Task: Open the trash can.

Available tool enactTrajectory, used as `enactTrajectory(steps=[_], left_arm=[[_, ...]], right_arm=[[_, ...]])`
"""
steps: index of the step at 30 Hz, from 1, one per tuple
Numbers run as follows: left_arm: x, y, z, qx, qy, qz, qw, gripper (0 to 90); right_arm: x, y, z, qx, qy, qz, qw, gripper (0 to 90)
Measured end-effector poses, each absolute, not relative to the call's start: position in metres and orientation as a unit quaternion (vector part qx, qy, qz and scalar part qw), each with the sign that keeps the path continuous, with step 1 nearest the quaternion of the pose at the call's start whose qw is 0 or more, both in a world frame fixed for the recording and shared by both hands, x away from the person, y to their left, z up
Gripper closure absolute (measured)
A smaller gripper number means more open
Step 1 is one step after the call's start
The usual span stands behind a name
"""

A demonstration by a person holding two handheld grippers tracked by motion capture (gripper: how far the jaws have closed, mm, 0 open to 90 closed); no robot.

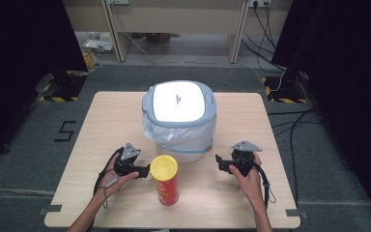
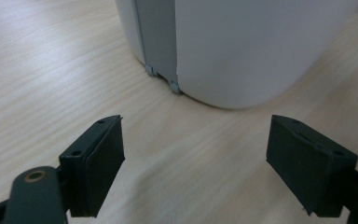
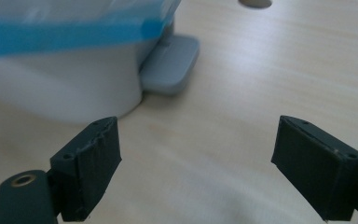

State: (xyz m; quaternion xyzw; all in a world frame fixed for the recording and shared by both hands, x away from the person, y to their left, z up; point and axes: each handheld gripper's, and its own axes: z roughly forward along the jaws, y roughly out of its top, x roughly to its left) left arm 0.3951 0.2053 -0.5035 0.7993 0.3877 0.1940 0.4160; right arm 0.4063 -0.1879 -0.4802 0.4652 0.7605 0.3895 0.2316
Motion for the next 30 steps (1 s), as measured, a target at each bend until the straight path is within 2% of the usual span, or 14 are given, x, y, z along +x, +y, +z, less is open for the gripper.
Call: enactTrajectory(steps=[3,10,13,16,23,27,30], left_arm=[[0.399,0.198,-0.503,0.799,0.386,0.190,0.419,18.4],[0.403,0.183,-0.500,0.798,0.379,0.189,0.429,18.4],[0.406,0.179,-0.499,0.794,0.379,0.192,0.434,18.4],[0.409,0.176,-0.499,0.793,0.381,0.189,0.437,16.6],[0.410,0.175,-0.500,0.786,0.392,0.191,0.438,14.6],[0.413,0.178,-0.500,0.775,0.410,0.190,0.442,14.8],[0.417,0.178,-0.499,0.772,0.415,0.191,0.442,14.8]], right_arm=[[0.428,-0.185,-0.479,0.471,0.755,0.380,0.252,15.2],[0.472,-0.167,-0.489,0.461,0.762,0.386,0.240,15.2],[0.482,-0.160,-0.495,0.459,0.771,0.365,0.249,14.7],[0.484,-0.160,-0.499,0.474,0.760,0.377,0.236,14.8],[0.472,-0.162,-0.505,0.494,0.741,0.389,0.237,14.8],[0.466,-0.167,-0.508,0.508,0.732,0.397,0.218,14.7],[0.454,-0.164,-0.509,0.516,0.722,0.396,0.234,14.8]])
